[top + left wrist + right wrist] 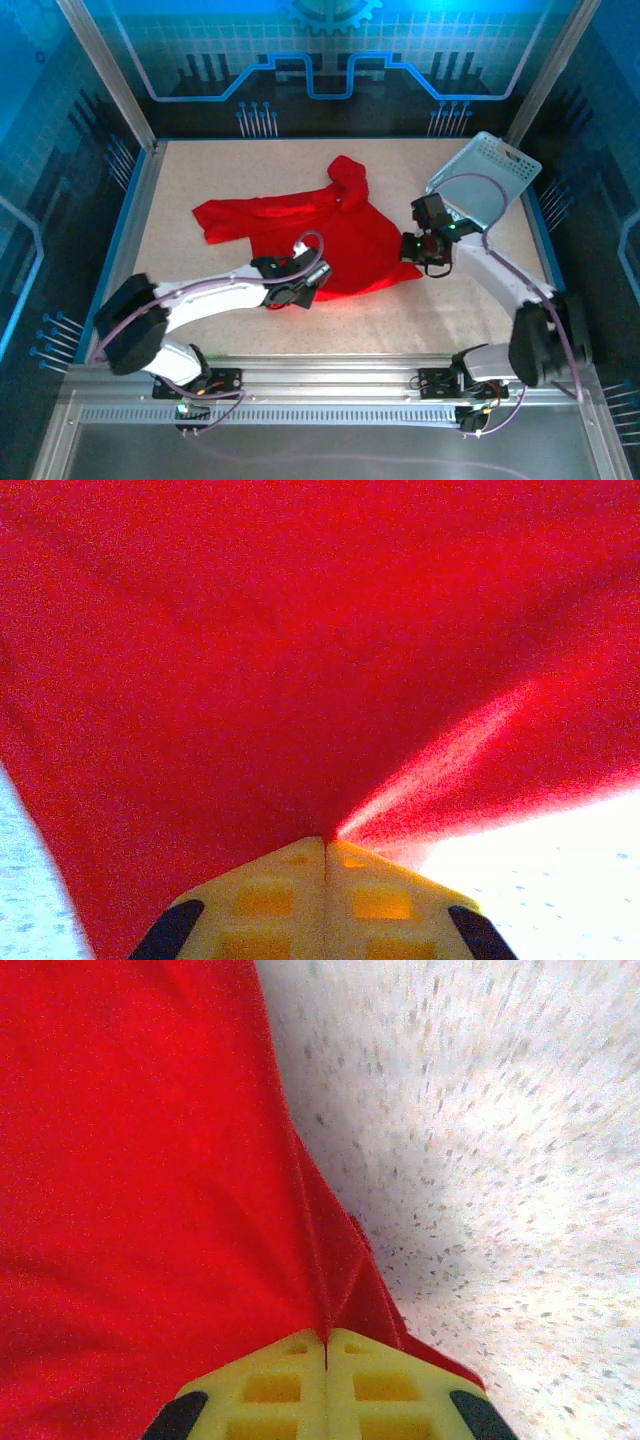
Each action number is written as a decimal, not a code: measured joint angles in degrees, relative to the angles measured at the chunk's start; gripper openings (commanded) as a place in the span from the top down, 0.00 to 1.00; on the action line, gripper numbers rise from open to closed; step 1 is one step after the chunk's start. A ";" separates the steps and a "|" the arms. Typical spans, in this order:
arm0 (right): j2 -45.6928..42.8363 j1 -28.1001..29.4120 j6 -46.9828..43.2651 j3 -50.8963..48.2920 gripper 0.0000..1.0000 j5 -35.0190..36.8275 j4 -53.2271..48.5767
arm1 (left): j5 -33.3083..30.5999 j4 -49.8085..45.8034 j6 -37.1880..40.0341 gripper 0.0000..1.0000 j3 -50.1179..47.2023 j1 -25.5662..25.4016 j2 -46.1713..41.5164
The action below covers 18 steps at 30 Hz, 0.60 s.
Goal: Fold the inside-out t-shirt
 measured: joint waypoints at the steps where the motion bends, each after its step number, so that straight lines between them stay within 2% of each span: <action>1: -2.29 0.28 0.00 1.88 1.00 0.96 -1.57 | -1.73 -0.74 0.66 1.00 0.68 -1.09 -2.71; 4: -8.98 0.92 0.00 7.34 1.00 3.19 -5.11 | -4.26 -0.98 2.43 1.00 2.43 -3.61 -9.33; 8: -14.36 1.03 0.00 11.72 1.00 4.42 -8.46 | -4.81 0.50 3.76 1.00 2.01 -3.06 -17.14; 11: -13.77 1.09 0.00 11.96 1.00 4.13 -9.09 | -3.91 2.05 3.80 1.00 1.70 1.77 -17.84; 15: -6.08 1.38 -0.04 11.06 1.00 3.93 -7.37 | -0.79 2.60 3.32 0.99 2.69 10.88 -7.19; 16: -2.84 1.40 -0.22 10.93 0.95 3.87 -6.49 | 0.02 2.34 3.32 0.85 3.45 12.92 -2.93; 17: 0.81 1.40 -0.39 10.95 0.81 3.85 -5.40 | 0.70 1.77 3.43 0.63 4.42 14.45 1.25; 18: 3.45 1.38 -0.66 11.04 0.67 3.87 -4.59 | 0.87 0.92 3.34 0.51 5.44 15.32 4.33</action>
